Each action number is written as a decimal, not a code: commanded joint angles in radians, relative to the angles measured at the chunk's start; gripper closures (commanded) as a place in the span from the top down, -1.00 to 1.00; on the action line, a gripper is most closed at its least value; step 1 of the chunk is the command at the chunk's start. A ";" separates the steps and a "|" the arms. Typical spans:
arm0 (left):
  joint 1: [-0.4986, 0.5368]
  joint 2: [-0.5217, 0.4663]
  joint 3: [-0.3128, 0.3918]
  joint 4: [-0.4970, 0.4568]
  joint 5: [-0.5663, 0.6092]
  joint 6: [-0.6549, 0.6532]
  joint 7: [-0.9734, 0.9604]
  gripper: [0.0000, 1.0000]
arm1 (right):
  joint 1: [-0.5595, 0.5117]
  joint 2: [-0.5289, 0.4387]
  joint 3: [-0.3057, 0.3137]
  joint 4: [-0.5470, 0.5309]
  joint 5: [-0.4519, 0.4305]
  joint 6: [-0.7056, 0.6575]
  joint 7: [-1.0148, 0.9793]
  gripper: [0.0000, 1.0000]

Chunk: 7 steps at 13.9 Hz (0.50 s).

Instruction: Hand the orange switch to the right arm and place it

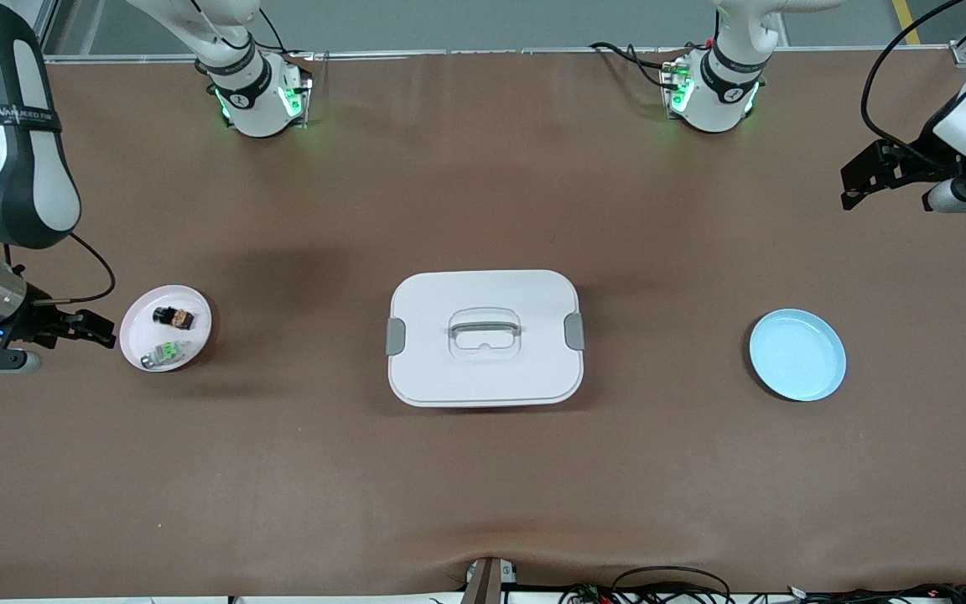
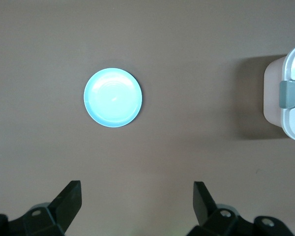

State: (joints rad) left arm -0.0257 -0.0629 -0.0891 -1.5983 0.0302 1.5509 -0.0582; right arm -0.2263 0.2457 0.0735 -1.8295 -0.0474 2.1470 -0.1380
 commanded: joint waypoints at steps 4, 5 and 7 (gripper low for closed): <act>0.003 -0.006 -0.001 0.000 -0.003 -0.005 0.020 1.00 | 0.094 0.001 -0.003 0.199 0.015 -0.284 0.190 1.00; 0.003 -0.008 -0.001 0.000 -0.003 -0.006 0.020 1.00 | 0.100 -0.009 -0.001 0.214 0.015 -0.314 0.192 1.00; 0.003 -0.009 -0.001 -0.002 -0.003 -0.008 0.020 1.00 | 0.122 -0.048 -0.001 0.226 0.015 -0.358 0.193 1.00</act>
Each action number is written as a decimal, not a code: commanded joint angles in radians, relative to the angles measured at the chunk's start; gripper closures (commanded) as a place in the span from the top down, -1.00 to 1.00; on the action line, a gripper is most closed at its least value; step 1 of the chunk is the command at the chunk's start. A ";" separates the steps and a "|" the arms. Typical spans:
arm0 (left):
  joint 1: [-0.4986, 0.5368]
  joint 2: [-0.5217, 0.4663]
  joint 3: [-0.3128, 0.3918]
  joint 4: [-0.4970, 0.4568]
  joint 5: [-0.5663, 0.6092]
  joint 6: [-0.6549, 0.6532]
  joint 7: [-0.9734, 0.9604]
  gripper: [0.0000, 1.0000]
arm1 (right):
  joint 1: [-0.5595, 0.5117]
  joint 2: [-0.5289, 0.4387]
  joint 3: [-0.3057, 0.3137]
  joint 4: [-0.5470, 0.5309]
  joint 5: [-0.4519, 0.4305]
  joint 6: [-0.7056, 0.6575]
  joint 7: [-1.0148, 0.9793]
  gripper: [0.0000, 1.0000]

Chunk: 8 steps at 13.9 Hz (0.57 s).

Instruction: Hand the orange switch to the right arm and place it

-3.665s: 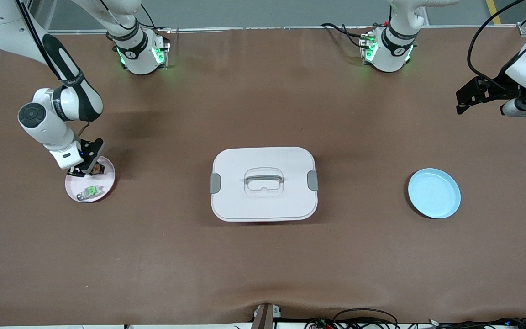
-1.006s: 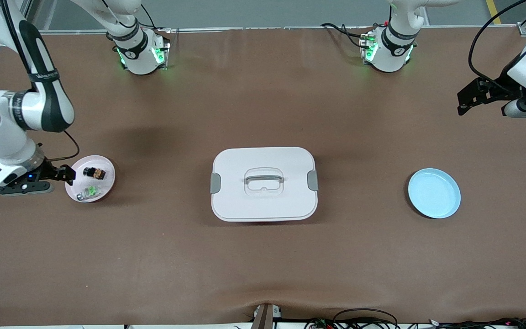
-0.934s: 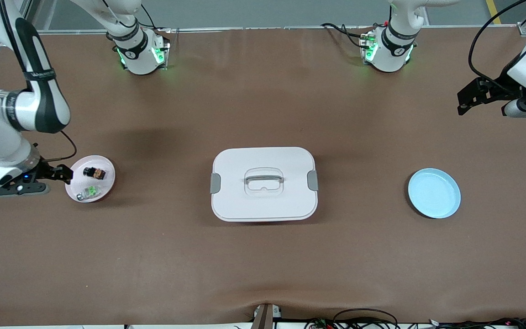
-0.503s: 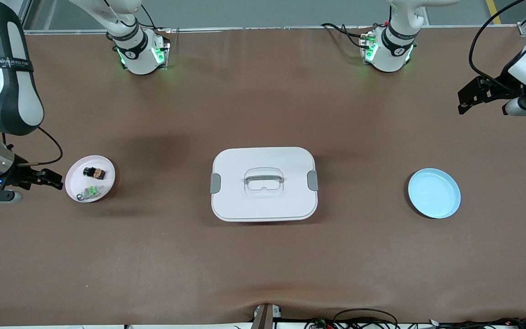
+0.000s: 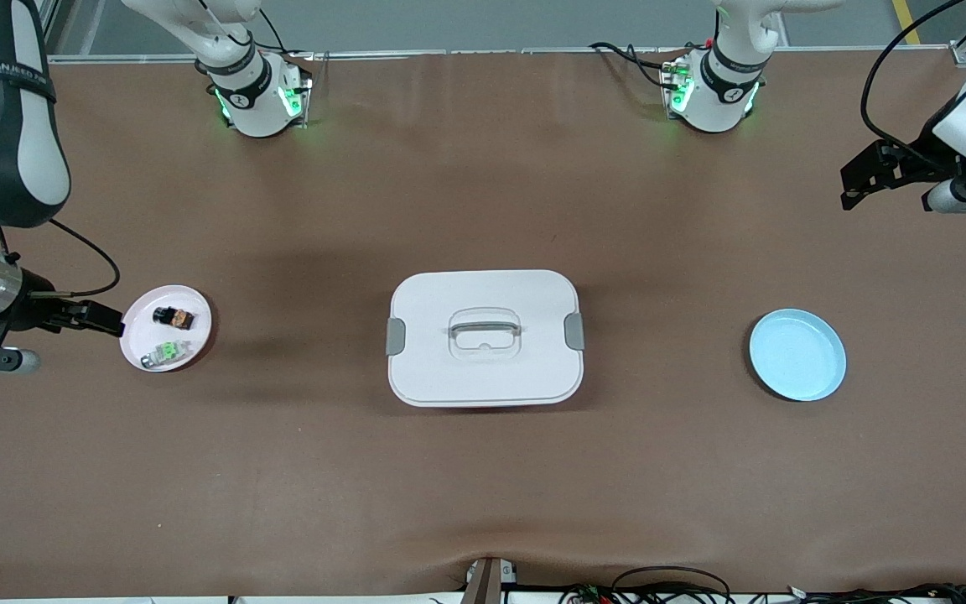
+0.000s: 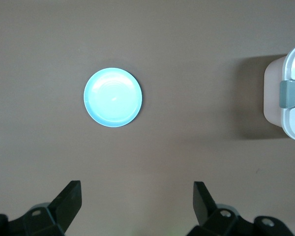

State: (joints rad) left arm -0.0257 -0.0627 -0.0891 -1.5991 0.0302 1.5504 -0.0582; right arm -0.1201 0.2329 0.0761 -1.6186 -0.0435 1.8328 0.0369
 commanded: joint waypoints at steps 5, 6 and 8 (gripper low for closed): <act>0.004 -0.014 -0.001 0.002 -0.003 -0.013 0.020 1.00 | 0.017 -0.147 -0.006 0.003 0.014 -0.116 0.006 1.00; 0.003 -0.014 -0.001 0.002 -0.003 -0.013 0.020 1.00 | 0.017 -0.165 -0.006 0.002 0.014 -0.122 0.005 1.00; 0.004 -0.017 -0.001 0.002 -0.003 -0.015 0.021 1.00 | 0.016 -0.196 -0.006 -0.010 0.014 -0.125 0.004 1.00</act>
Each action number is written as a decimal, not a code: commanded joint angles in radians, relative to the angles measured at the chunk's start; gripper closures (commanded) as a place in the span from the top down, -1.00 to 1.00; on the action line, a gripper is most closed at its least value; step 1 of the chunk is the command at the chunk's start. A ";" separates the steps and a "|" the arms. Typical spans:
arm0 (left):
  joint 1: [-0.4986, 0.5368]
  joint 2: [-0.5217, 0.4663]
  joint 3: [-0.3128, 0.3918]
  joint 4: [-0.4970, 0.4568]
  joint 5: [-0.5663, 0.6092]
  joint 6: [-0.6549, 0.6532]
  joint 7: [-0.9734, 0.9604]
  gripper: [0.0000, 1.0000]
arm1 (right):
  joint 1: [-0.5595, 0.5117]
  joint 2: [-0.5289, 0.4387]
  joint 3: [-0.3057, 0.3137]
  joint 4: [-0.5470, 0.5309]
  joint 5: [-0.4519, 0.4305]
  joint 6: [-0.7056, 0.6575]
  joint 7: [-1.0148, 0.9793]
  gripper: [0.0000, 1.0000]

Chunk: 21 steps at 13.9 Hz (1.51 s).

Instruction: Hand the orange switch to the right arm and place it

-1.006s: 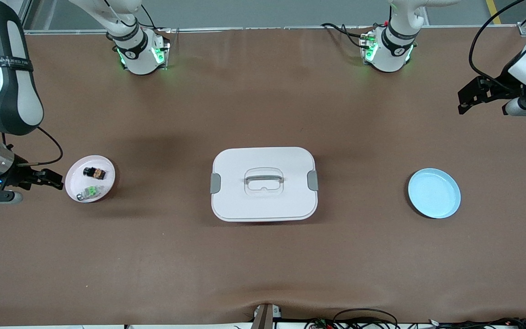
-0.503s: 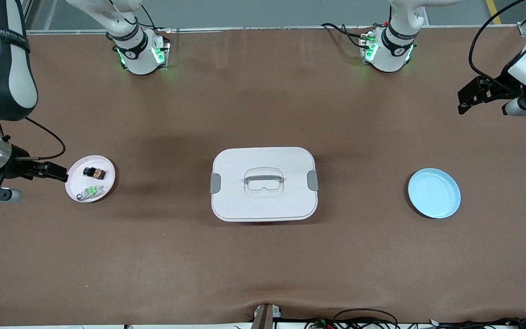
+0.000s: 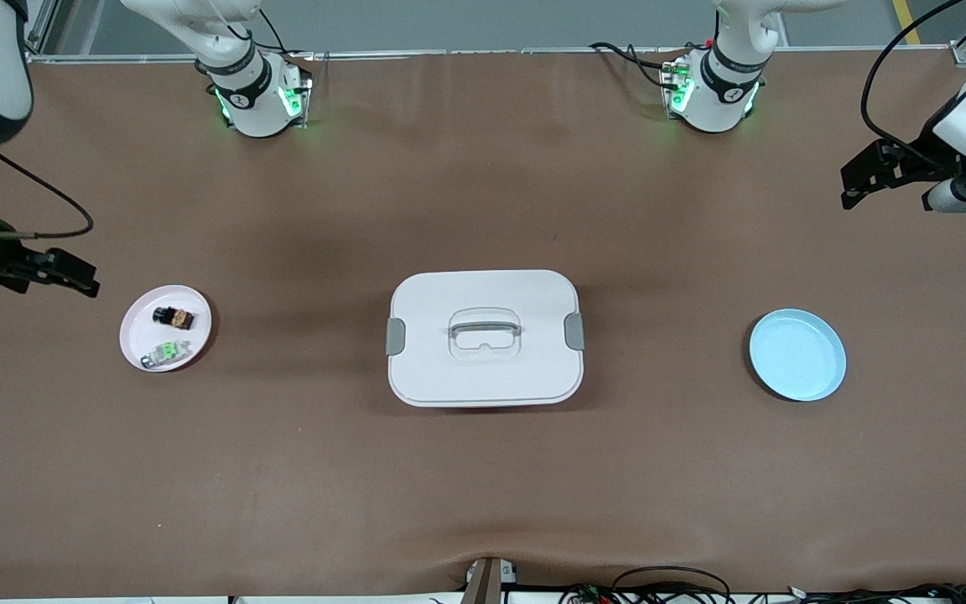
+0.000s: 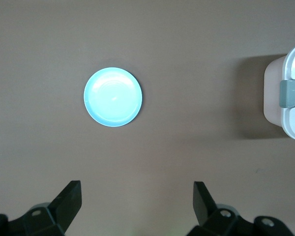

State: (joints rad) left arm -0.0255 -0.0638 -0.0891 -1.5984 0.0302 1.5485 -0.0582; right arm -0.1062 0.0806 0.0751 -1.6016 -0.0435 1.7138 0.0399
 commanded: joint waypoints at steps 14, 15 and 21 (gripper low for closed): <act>-0.001 -0.016 -0.003 0.000 -0.003 -0.031 0.020 1.00 | 0.183 -0.076 -0.189 -0.035 0.016 -0.020 0.000 1.00; -0.001 -0.019 -0.003 0.000 -0.003 -0.033 0.020 1.00 | 0.181 -0.084 -0.189 -0.032 0.016 -0.022 0.000 1.00; 0.004 -0.040 -0.001 0.002 -0.004 -0.051 0.021 1.00 | 0.180 -0.088 -0.182 -0.026 0.019 -0.022 0.003 1.00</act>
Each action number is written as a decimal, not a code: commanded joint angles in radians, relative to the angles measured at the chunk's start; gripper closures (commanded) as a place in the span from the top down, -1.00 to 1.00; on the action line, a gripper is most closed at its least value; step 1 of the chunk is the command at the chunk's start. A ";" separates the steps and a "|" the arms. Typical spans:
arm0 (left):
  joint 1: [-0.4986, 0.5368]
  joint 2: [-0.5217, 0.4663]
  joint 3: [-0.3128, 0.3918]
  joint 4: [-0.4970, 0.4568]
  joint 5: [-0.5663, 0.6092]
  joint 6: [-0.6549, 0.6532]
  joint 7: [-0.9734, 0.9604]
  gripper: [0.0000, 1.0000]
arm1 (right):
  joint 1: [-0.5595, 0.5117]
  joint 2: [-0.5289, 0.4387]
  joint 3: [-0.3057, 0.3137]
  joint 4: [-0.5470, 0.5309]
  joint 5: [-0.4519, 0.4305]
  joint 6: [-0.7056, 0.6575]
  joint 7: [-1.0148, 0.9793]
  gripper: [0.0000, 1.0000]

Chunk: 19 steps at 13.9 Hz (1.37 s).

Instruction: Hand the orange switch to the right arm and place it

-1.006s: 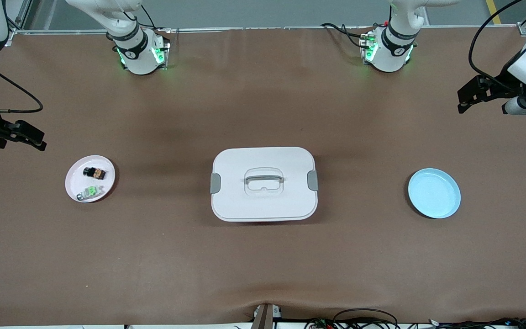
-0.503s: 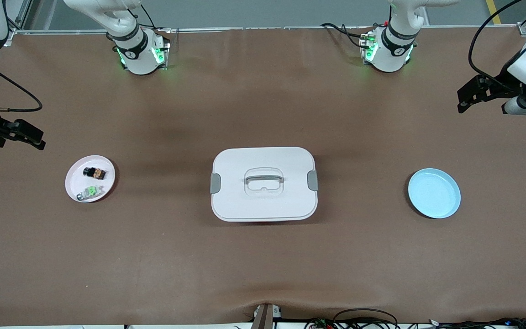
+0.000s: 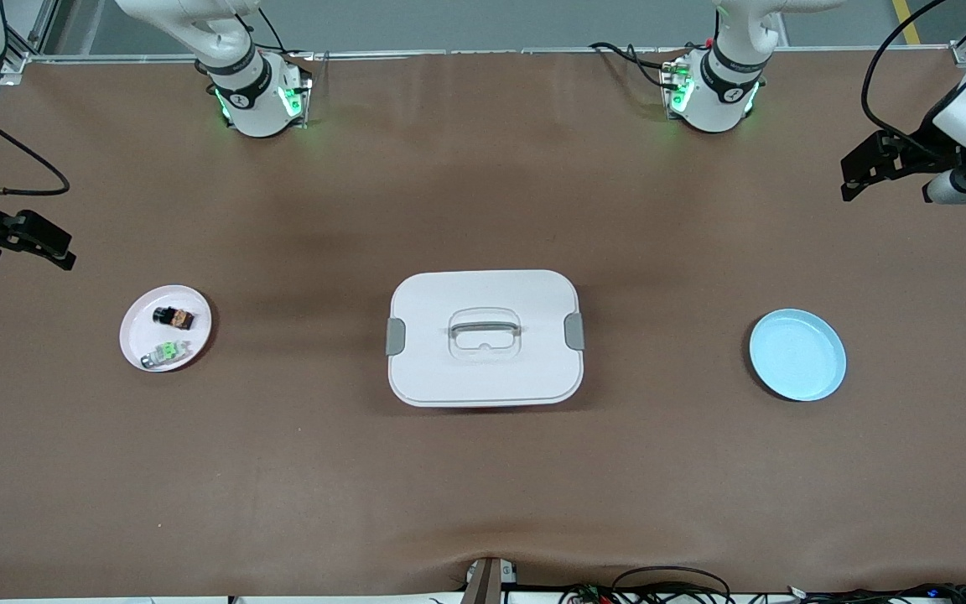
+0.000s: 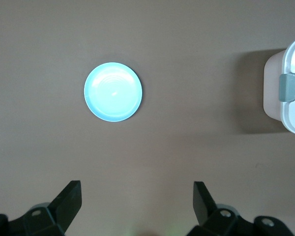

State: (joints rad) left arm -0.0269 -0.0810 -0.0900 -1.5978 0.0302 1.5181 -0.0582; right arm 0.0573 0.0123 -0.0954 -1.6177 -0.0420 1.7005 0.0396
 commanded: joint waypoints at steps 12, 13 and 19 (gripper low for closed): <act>0.004 -0.016 0.000 0.036 -0.003 -0.030 0.017 1.00 | 0.004 -0.009 -0.015 0.113 0.017 -0.055 -0.049 1.00; 0.004 -0.016 0.000 0.036 -0.003 -0.033 0.015 1.00 | 0.001 -0.009 -0.017 0.113 0.017 -0.055 -0.053 1.00; 0.004 -0.014 0.000 0.036 -0.003 -0.039 0.015 1.00 | -0.007 -0.005 -0.015 0.114 0.017 -0.053 -0.089 1.00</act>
State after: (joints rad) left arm -0.0255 -0.0909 -0.0895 -1.5727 0.0302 1.5033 -0.0582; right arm 0.0569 0.0035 -0.1153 -1.5157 -0.0384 1.6592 -0.0339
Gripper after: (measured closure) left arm 0.000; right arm 0.000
